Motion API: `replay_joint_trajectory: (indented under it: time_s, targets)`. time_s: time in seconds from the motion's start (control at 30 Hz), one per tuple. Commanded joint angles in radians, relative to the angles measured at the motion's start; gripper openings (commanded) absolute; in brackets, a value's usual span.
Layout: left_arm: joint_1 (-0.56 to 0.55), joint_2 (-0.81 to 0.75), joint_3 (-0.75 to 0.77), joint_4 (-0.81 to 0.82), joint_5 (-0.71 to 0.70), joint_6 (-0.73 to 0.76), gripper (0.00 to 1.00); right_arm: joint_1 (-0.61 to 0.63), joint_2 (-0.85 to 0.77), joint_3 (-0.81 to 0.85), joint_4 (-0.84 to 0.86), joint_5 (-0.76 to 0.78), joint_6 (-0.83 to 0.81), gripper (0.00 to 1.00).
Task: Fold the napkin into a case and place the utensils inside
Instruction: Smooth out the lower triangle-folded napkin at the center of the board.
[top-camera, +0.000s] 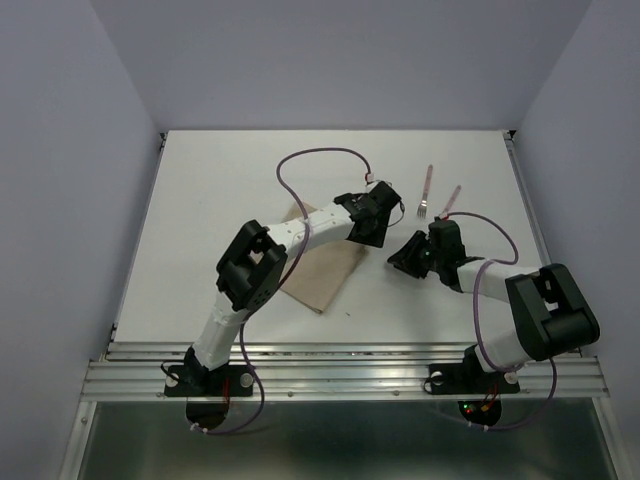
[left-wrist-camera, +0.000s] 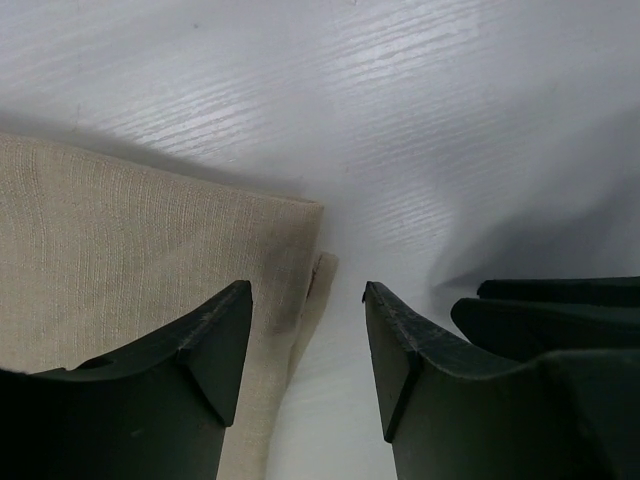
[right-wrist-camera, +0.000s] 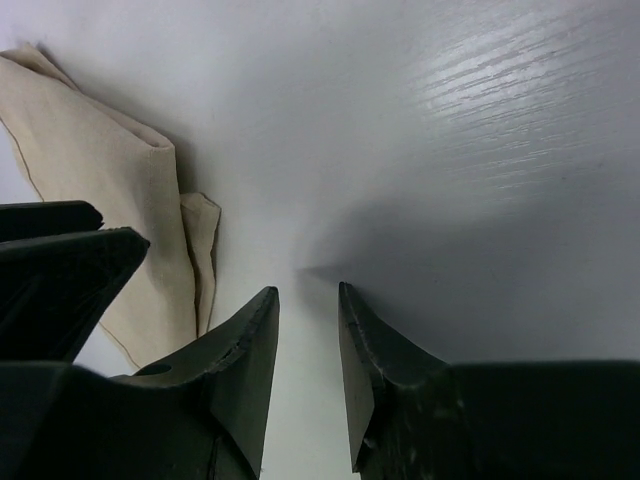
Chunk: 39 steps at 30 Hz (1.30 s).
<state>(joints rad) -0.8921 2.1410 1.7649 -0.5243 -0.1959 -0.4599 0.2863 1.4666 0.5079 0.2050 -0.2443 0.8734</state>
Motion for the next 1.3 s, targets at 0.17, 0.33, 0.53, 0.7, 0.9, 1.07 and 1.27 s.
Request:
replay_joint_trajectory:
  time_s: [0.17, 0.33, 0.53, 0.7, 0.9, 1.07, 1.27]
  targets:
    - [-0.008, 0.043, 0.054, -0.045, -0.076, 0.021, 0.55, -0.015, -0.015, -0.026, 0.033, -0.021, 0.004, 0.36]
    - [-0.01, 0.072, 0.061, -0.045, -0.077, 0.023, 0.51, -0.015, -0.003, -0.02, 0.051, -0.042, 0.01, 0.37]
    - [-0.01, 0.071, 0.059, -0.054, -0.085, 0.023, 0.25, -0.015, 0.023, -0.028, 0.129, -0.108, 0.033, 0.38]
    - [-0.005, 0.017, 0.031, -0.036, -0.059, 0.03, 0.1, -0.004, 0.09, -0.022, 0.212, -0.157, 0.07, 0.44]
    - [0.022, -0.041, -0.036, 0.003, 0.001, 0.026, 0.0, 0.039, 0.165, 0.003, 0.28, -0.164, 0.111, 0.45]
    - [0.036, -0.081, -0.073, 0.026, 0.038, 0.023, 0.0, 0.068, 0.242, 0.032, 0.312, -0.162, 0.134, 0.45]
    - [0.045, -0.105, -0.084, 0.038, 0.064, 0.024, 0.0, 0.086, 0.279, 0.06, 0.318, -0.148, 0.141, 0.43]
